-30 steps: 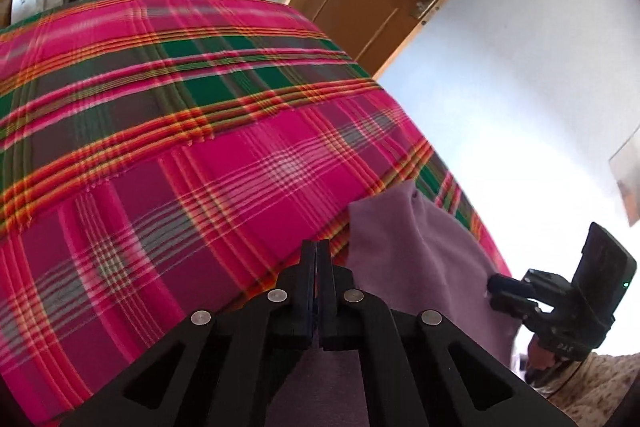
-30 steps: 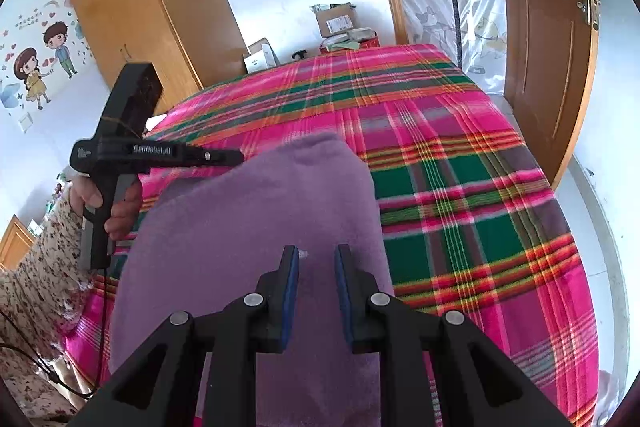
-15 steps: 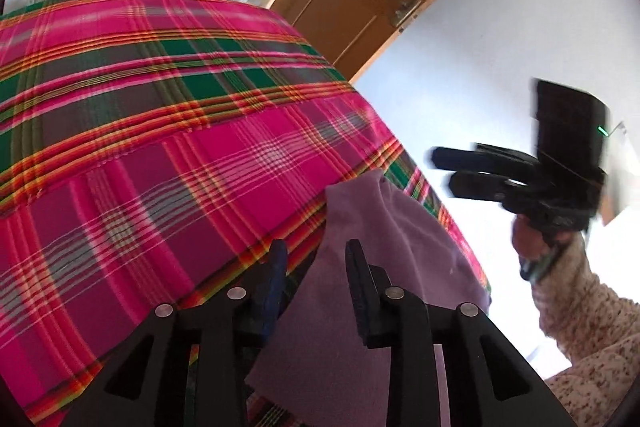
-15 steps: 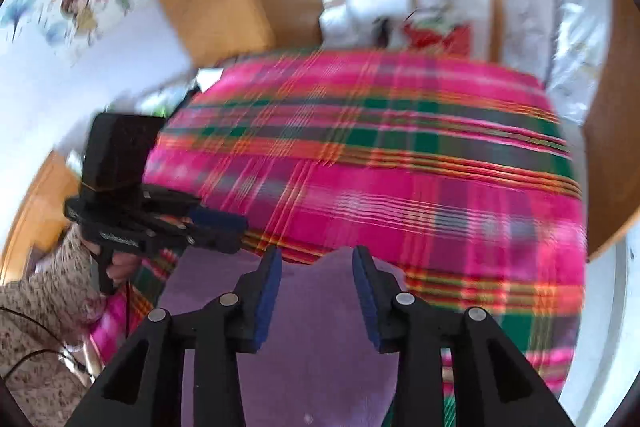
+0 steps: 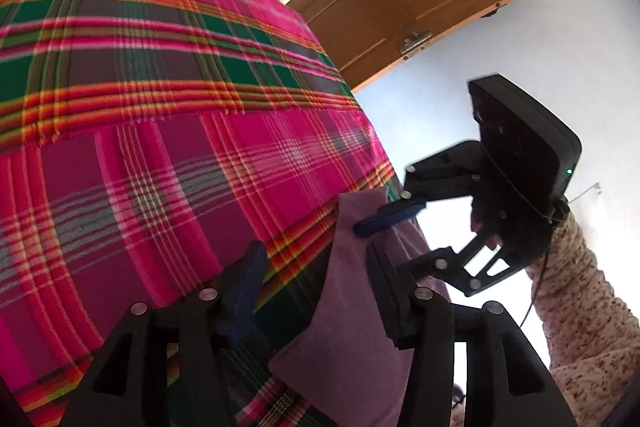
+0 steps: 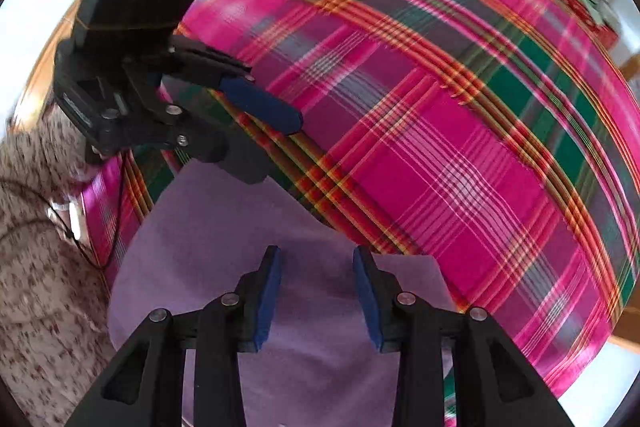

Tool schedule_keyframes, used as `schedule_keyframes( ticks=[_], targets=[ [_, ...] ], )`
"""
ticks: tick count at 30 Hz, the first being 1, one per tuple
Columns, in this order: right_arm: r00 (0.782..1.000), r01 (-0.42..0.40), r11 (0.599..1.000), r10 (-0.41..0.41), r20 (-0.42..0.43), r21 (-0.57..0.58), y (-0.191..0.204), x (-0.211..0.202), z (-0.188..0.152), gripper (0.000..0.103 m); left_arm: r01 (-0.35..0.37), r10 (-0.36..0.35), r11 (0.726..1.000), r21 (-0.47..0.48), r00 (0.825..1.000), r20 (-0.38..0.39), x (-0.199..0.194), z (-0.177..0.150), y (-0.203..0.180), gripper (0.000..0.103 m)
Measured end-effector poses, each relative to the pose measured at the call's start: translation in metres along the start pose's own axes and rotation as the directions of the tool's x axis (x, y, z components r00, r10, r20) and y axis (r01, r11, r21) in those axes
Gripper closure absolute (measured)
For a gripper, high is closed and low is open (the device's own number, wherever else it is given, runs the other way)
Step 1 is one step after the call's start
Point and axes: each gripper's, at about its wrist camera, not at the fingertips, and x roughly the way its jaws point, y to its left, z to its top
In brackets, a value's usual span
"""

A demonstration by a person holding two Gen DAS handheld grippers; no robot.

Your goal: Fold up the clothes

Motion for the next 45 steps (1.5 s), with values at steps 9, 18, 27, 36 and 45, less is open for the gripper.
schedule_keyframes(
  ticks=[9,18,27,36,45],
  targets=[
    [0.999,0.026,1.000,-0.026,0.028,-0.010,-0.002,0.000,0.000,0.101,0.006,-0.006,0.999,-0.035,1.000,-0.001,-0.001,-0.001,0.007,0.050],
    [0.989,0.120,0.993,-0.119,0.090,-0.006,0.000,0.007,0.003,0.101,0.005,-0.005,0.998,-0.055,1.000,-0.008,0.001,-0.002,0.012,0.050],
    [0.961,0.166,0.976,-0.193,0.198,0.144,-0.025,-0.027,-0.035,0.097,-0.009,0.009,0.999,-0.051,1.000,0.000,-0.001,-0.002,0.010,0.050],
    [0.898,0.069,0.930,-0.216,0.382,0.362,-0.013,-0.050,-0.082,0.080,-0.102,0.101,0.995,0.001,0.990,0.097,-0.019,-0.012,-0.027,0.050],
    [0.823,0.134,0.870,-0.365,0.435,0.475,0.037,-0.027,-0.146,0.073,-0.239,0.235,0.971,0.005,0.958,0.165,-0.026,-0.060,-0.071,0.050]
  ],
)
